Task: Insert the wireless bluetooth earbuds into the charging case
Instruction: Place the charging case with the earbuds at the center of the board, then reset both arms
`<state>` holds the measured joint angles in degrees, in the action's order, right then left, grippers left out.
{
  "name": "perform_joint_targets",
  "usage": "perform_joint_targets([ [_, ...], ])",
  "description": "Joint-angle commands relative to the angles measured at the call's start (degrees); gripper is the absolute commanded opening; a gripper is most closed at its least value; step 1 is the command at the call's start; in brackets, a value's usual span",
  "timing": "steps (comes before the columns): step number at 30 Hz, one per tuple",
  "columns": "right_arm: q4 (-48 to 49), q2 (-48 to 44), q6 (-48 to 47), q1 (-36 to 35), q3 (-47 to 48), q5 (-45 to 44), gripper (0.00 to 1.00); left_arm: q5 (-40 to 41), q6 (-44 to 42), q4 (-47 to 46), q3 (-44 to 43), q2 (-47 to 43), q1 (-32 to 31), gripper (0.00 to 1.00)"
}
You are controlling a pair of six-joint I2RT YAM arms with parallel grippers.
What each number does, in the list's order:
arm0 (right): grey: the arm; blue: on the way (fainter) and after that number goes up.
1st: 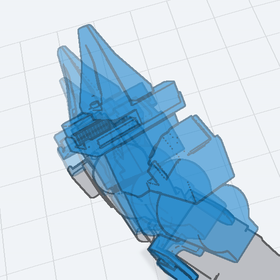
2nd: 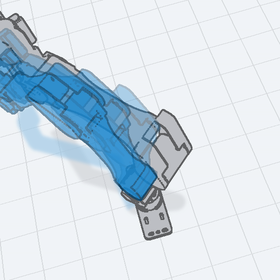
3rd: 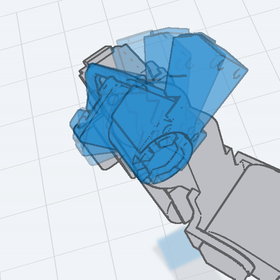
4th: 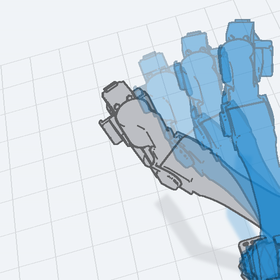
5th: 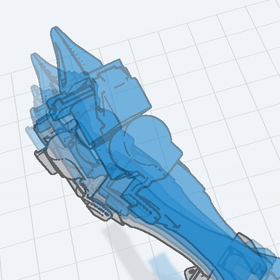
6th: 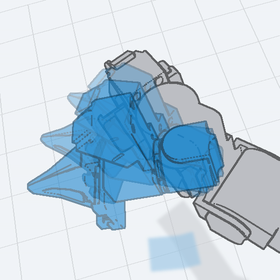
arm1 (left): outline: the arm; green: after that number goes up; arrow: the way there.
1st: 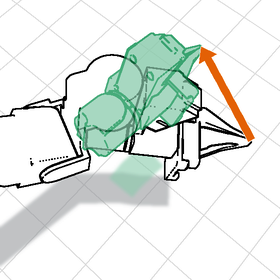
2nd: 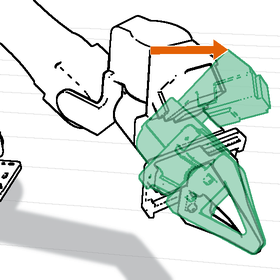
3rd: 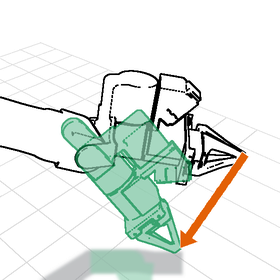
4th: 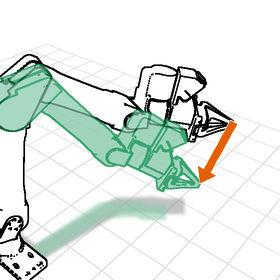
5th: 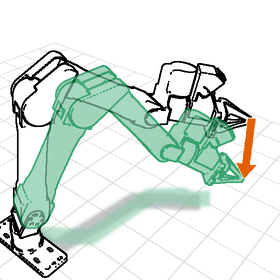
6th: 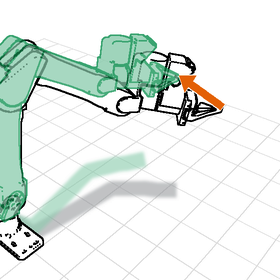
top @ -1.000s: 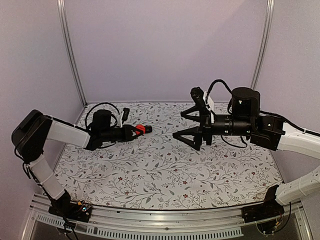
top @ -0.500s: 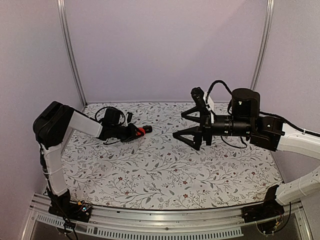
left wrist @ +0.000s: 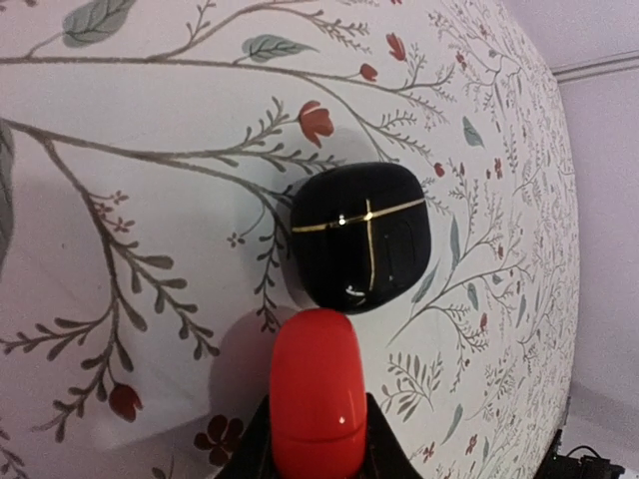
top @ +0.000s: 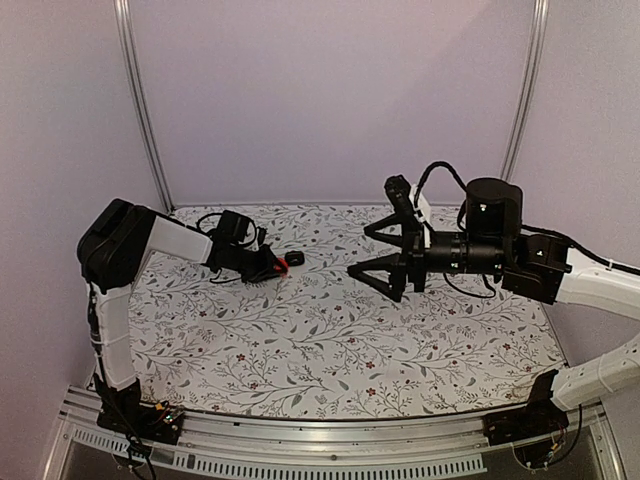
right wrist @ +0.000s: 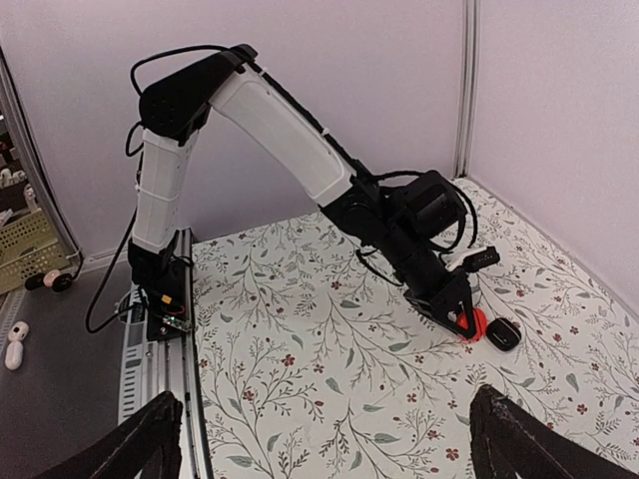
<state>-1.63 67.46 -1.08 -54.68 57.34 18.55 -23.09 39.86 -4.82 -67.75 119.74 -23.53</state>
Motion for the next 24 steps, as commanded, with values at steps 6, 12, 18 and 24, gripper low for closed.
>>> perform_joint_targets([
  [6,1.1,-2.36,0.12,0.34,-0.82,-0.22,0.99,3.97,0.66,7.31,-1.43,-0.22,1.5,0.3],
  [12,1.1,-2.9,0.37,0.36,-0.7,-0.27,0.99,7.89,-2.19,12.65,-3.17,-1.94,1.54,0.45],
  [18,0.01,-3.61,0.63,0.31,-0.4,-2.63,0.99,17.17,-6.77,17.18,-3.92,-6.4,1.41,0.64],
  [24,-2.02,-4.44,0.81,1.96,-0.25,-4.14,0.99,22.93,-12.26,20.02,-3.65,-14.25,1.15,0.96],
])
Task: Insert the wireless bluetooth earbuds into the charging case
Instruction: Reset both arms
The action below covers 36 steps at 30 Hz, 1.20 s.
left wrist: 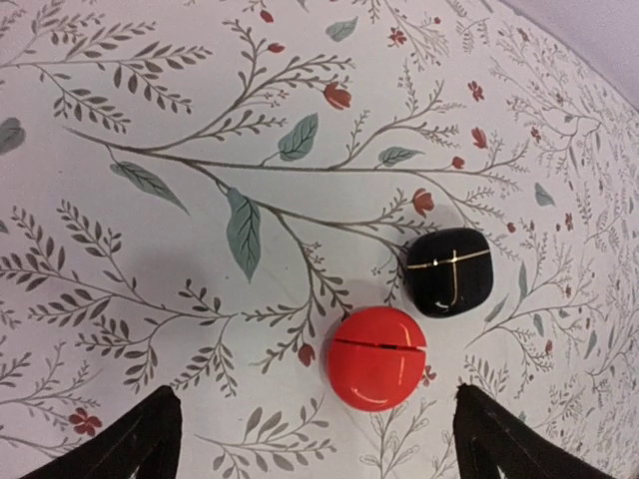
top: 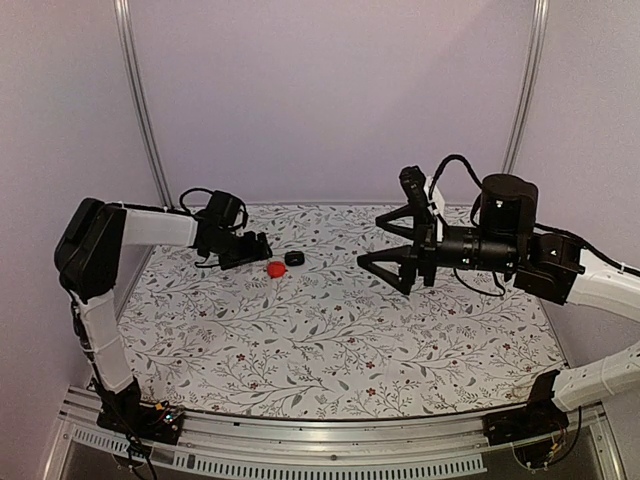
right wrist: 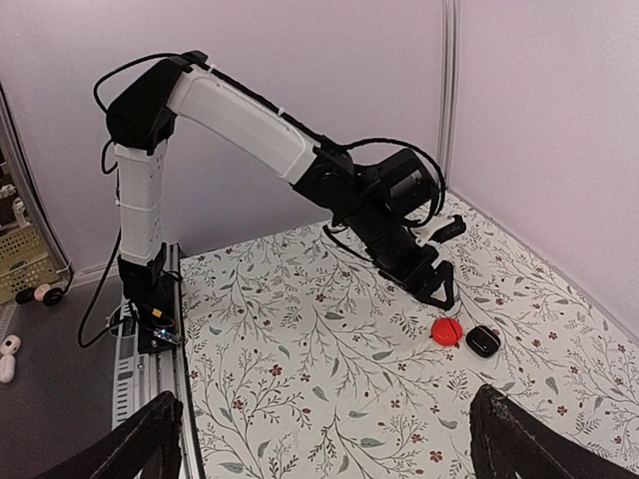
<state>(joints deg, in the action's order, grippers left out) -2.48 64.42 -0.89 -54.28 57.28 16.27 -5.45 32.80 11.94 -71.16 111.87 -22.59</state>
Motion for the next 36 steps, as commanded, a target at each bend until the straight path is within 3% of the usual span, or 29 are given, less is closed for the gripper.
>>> perform_joint_targets([
  [1,-1.22,-1.45,1.59,2.34,-0.35,-1.5,0.99,7.1,-6.73,3.46,-0.34,-8.14,-0.13,0.99],
  [9,-1.27,-0.95,8.96,14.22,-2.43,3.91,0.99,15.47,-13.17,5.74,0.77,-25.4,-2.68,1.0],
  [19,1.63,0.41,17.16,26.8,-12.36,1.32,0.99,16.45,-11.16,1.6,18.2,-46.58,-2.8,1.0],
  [27,9.32,0.63,20.51,28.48,-23.08,-1.33,0.99,15.26,-5.57,-1.78,29.83,-50.52,-3.08,1.0],
  [36,16.05,3.65,23.29,28.57,-28.87,-2.13,0.99,14.77,-2.3,-4.23,33.92,-48.05,-3.6,1.0],
])
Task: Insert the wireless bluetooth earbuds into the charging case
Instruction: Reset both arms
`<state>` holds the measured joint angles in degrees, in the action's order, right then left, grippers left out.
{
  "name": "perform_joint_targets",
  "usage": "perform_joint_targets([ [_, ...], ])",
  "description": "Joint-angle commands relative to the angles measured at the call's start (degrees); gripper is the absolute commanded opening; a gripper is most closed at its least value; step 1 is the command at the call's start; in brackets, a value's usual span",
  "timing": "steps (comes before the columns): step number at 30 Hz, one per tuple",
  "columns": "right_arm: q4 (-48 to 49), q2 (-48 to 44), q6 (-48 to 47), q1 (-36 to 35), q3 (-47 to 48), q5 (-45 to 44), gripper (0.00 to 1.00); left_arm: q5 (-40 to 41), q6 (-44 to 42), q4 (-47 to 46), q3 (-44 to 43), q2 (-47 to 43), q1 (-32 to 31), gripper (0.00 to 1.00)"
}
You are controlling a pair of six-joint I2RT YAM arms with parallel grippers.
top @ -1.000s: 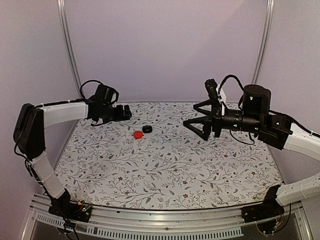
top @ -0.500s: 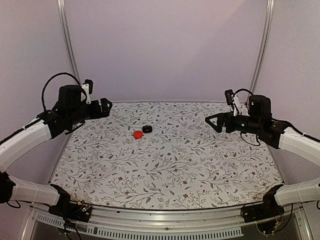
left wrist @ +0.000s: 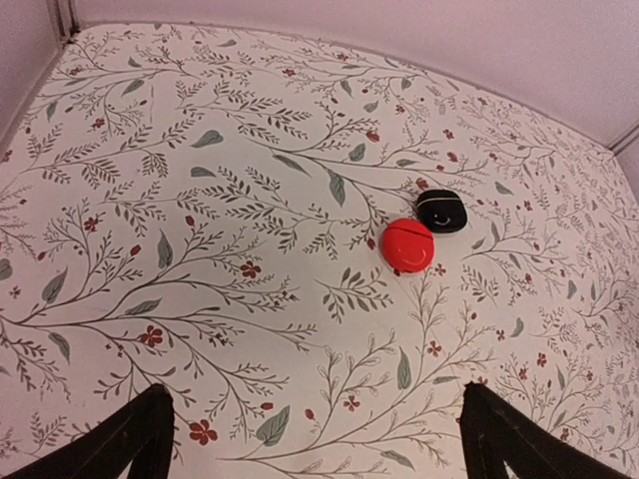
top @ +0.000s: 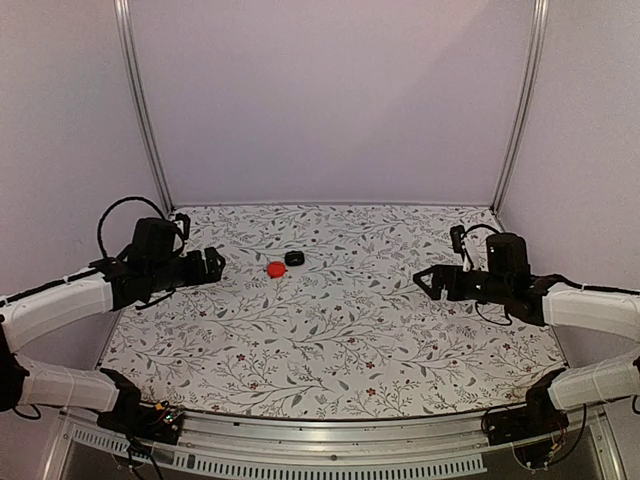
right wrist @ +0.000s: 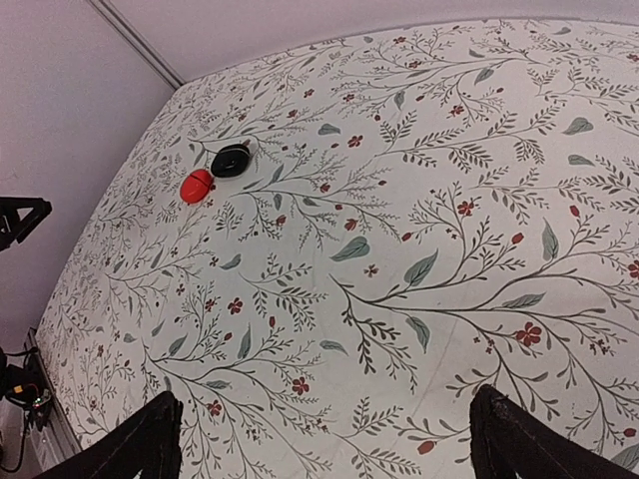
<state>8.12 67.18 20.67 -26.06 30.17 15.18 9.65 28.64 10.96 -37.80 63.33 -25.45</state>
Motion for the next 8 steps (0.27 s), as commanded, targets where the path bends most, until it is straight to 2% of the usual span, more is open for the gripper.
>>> perform_joint_targets([
  [1,5.76,0.98,1.68,0.45,-2.0,-1.0,0.99,-0.38,1.73,-3.23,0.46,0.6,-0.77,1.0],
  [8,7.78,-0.98,1.25,0.49,-3.19,-0.58,0.99,-0.07,1.58,-3.22,-0.18,0.6,-0.82,1.0],
])
